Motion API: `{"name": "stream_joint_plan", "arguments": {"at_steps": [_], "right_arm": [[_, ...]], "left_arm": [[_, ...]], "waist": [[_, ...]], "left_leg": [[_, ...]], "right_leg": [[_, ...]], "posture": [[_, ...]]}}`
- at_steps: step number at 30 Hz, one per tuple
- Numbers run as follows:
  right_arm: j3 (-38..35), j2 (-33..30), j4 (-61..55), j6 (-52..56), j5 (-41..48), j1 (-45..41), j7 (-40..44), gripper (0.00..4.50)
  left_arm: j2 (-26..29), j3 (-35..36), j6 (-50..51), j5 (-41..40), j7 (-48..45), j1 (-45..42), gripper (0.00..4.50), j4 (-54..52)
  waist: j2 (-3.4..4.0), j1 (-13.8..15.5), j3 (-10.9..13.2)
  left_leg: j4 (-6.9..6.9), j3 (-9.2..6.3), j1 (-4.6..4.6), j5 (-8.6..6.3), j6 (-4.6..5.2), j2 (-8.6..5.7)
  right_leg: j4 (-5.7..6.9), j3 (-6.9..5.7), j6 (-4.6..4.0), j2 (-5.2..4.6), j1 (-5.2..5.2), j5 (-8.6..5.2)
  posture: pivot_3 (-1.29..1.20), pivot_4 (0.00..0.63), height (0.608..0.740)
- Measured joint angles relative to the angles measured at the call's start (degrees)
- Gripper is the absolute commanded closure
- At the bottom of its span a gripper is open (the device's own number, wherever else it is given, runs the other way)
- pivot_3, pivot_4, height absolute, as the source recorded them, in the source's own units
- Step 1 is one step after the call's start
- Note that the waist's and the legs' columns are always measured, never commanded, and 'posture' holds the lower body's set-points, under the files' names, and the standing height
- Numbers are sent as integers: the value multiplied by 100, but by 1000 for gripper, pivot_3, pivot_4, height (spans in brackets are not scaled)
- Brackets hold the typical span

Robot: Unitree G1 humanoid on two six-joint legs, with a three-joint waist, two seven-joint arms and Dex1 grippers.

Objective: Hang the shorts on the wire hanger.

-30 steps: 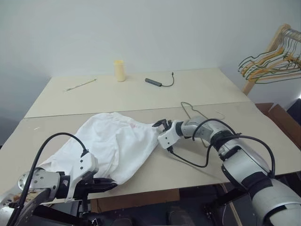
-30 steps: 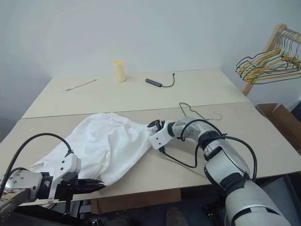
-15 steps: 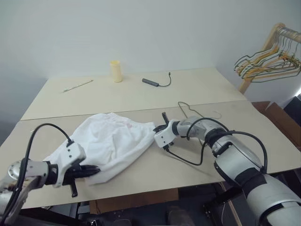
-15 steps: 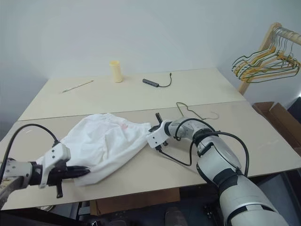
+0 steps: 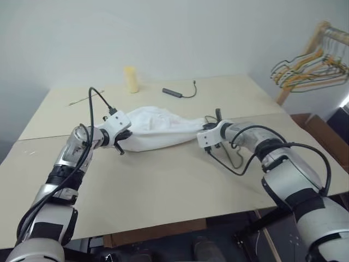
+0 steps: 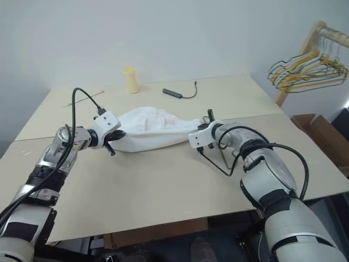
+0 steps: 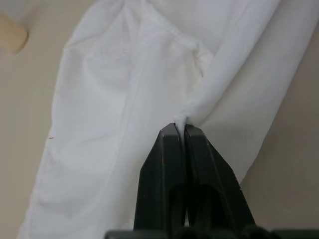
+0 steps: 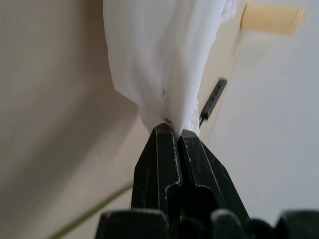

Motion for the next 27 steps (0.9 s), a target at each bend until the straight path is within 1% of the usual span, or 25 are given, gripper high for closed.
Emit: {"name": "stream_joint_plan", "arguments": {"at_steps": [3, 5, 8, 9, 11, 13, 14, 15, 16, 19, 22, 25, 27], "right_arm": [[-411, -412, -478, -345, 527, 447, 633, 4475], [-587, -583, -1080, -490, 877, 930, 1122, 4475], [-776, -753, -2721, -279, 1529, 2044, 2156, 4475], [-812, -765, -3251, -67, 1684, 2325, 2410, 4475], [-878, -781, -4643, 606, 2015, 3007, 3026, 4475], [-923, -785, -5750, 1299, 2190, 3411, 3468, 4475], [-944, -795, -6145, 1563, 2222, 3532, 3626, 4475], [-962, -797, -6521, 1830, 2223, 3624, 3768, 4475], [-981, -800, -6895, 2108, 2224, 3708, 3887, 4475], [-1010, -819, -7498, 2638, 2224, 3827, 4143, 4475], [-1007, -924, -7900, 2936, 2295, 3890, 4463, 4475], [-1008, -1093, -8319, 3203, 2398, 3969, 4808, 4475], [-1007, -1205, -8526, 3378, 2443, 4047, 5033, 4475]], "left_arm": [[58, -12, -253, -6, -333, 53, 4500, -150], [348, -10, -456, -13, -621, 370, 4500, -511], [1061, 24, -852, -48, -1113, 1196, 4500, -1168], [1272, 68, -942, -83, -1251, 1475, 4500, -1354], [1862, 263, -1174, -160, -1569, 2330, 4500, -1794], [2207, 581, -1214, -300, -1693, 3032, 4500, -2203], [2321, 732, -1203, -338, -1717, 3319, 4500, -2374], [2399, 937, -1175, -385, -1711, 3651, 4500, -2604], [2467, 1164, -1097, -452, -1697, 4046, 4500, -2864], [2476, 1559, -819, -551, -1573, 4822, 4500, -3420], [2423, 1784, -479, -569, -1416, 5267, 4500, -3840], [2424, 1965, -151, -642, -1410, 5573, 4500, -4220], [2478, 2034, 19, -752, -1520, 5790, 4500, -4453]], "waist": [[-1, -269, -1], [-2, -460, -1], [-2, -718, -1], [-2, -765, -1], [-2, -814, -1], [-2, -737, 1], [-1, -654, 2], [0, -569, 2], [1, -479, 4], [-3, -197, 8], [-5, 66, 10], [-6, 235, 9], [-6, 281, 9]], "left_leg": [[0, 0, -9, -6, 10, 0], [0, 2, -9, -9, 16, 7], [0, 4, -6, -10, 17, 32], [0, 6, -2, -10, 17, 34], [0, 11, 23, -10, 17, 42], [2, 14, 44, -9, 18, 43], [3, 14, 57, -7, 20, 44], [4, 17, 69, -6, 21, 46], [4, 18, 85, -7, 21, 47], [4, 21, 105, -8, 20, 53], [4, 24, 98, -8, 20, 53], [4, 27, 87, -10, 20, 55], [4, 28, 82, -12, 21, 58]], "right_leg": [[-4, 3, 14, -4, 3, 0], [-3, 13, 17, 0, 4, -1], [6, 24, 19, 9, 6, -2], [7, 30, 19, 11, 3, -2], [6, 43, 23, 18, 12, -5], [12, 52, 26, 23, 23, -7], [10, 51, 34, 27, 37, -12], [8, 52, 63, 28, 46, -29], [7, 51, 66, 27, 62, -31], [-3, 43, 68, 28, 85, -35], [-12, 36, 66, 26, 81, -35], [-21, 28, 61, 28, 76, -34], [-31, 22, 50, 29, 75, -29]], "posture": [[-171, 0, 740], [-167, 0, 740], [-158, 0, 740], [-155, 0, 740], [-132, 0, 740], [-120, 0, 740], [-118, 0, 740], [-112, 0, 740], [-106, 0, 740], [-99, 0, 740], [-93, 0, 740], [-93, 0, 740], [-100, 0, 740]]}}
